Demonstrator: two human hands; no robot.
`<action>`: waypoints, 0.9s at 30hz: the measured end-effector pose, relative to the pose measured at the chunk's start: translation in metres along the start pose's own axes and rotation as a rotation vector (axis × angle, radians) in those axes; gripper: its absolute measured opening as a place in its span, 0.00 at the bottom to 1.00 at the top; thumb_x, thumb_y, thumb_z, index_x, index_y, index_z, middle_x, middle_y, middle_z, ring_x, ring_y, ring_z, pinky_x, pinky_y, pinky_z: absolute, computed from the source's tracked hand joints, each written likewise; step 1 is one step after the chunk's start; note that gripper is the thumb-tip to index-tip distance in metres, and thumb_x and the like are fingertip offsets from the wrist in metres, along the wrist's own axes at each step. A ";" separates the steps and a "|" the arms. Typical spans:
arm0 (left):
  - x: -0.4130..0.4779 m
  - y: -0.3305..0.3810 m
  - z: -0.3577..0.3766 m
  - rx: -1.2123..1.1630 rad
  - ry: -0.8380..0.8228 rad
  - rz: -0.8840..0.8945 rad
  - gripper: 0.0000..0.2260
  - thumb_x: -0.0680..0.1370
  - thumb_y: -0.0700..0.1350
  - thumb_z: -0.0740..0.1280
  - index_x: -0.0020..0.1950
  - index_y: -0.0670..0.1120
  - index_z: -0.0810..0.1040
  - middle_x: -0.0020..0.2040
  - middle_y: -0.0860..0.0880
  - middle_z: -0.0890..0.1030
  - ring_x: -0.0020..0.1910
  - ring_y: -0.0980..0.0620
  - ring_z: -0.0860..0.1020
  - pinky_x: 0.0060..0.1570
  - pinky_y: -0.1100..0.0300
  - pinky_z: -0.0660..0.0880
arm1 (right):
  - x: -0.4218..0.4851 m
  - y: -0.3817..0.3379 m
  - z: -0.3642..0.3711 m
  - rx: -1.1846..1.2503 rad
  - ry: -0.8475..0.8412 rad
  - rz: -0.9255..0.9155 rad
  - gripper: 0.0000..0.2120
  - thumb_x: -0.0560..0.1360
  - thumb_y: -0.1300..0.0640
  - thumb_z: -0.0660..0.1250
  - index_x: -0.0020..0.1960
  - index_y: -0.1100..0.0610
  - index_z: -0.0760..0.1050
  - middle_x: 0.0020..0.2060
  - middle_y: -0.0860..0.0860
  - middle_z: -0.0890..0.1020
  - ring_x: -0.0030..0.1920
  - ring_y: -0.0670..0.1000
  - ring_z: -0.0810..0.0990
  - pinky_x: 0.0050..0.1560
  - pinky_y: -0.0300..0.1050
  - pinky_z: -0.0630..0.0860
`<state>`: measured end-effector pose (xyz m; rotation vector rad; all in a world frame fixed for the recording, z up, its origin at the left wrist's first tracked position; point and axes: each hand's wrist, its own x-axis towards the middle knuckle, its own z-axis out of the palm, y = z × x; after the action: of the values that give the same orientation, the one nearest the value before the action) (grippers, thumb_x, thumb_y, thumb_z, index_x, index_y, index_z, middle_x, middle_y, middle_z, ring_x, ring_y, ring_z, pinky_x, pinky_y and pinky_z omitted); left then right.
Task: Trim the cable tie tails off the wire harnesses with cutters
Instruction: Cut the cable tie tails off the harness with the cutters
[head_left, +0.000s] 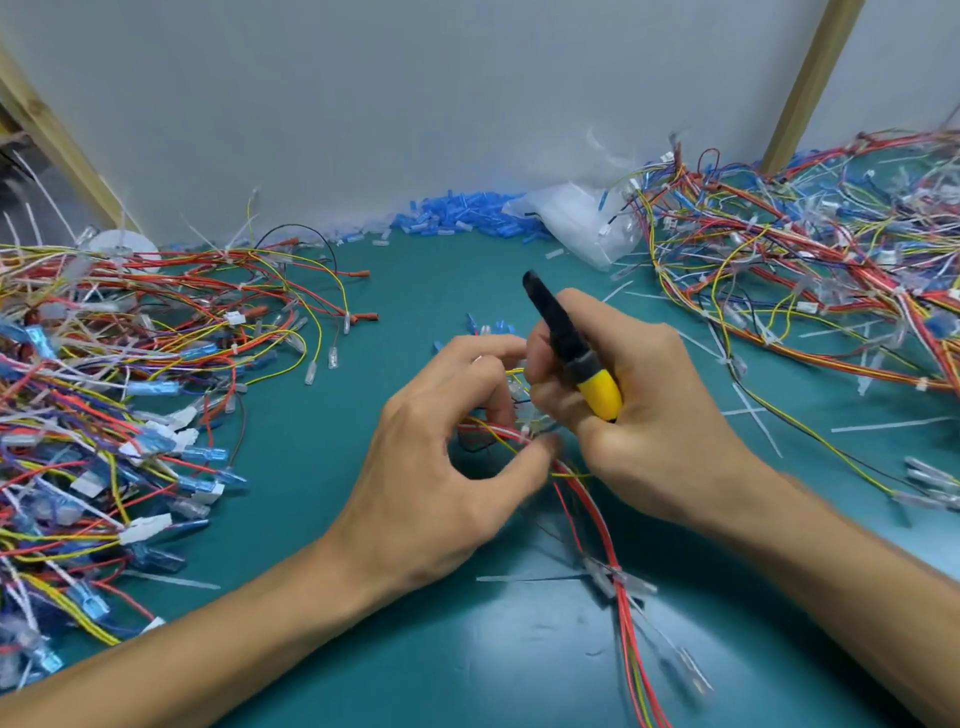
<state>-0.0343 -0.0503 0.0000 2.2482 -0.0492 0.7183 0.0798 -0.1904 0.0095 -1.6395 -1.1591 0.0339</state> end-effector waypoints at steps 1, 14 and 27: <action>0.001 -0.001 0.001 -0.009 -0.003 -0.011 0.15 0.72 0.42 0.77 0.39 0.44 0.70 0.59 0.52 0.81 0.56 0.55 0.79 0.50 0.64 0.71 | 0.000 0.000 0.000 0.007 0.009 -0.005 0.09 0.68 0.71 0.66 0.47 0.62 0.74 0.36 0.54 0.77 0.37 0.62 0.72 0.37 0.59 0.74; -0.001 -0.008 0.000 0.036 -0.043 -0.082 0.03 0.74 0.43 0.72 0.46 0.48 0.80 0.34 0.49 0.79 0.35 0.47 0.77 0.40 0.52 0.76 | 0.002 0.008 0.001 -0.022 0.130 -0.051 0.10 0.70 0.73 0.68 0.46 0.60 0.74 0.39 0.49 0.78 0.37 0.51 0.75 0.39 0.48 0.76; -0.010 -0.018 -0.019 0.149 -0.209 -0.075 0.05 0.75 0.50 0.71 0.42 0.58 0.76 0.59 0.60 0.82 0.57 0.55 0.80 0.59 0.50 0.74 | -0.001 0.004 -0.003 -0.088 0.068 -0.109 0.07 0.72 0.69 0.69 0.45 0.65 0.70 0.37 0.62 0.76 0.39 0.67 0.74 0.40 0.62 0.76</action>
<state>-0.0472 -0.0264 -0.0065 2.4465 -0.0128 0.4572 0.0832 -0.1926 0.0073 -1.6388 -1.2103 -0.1431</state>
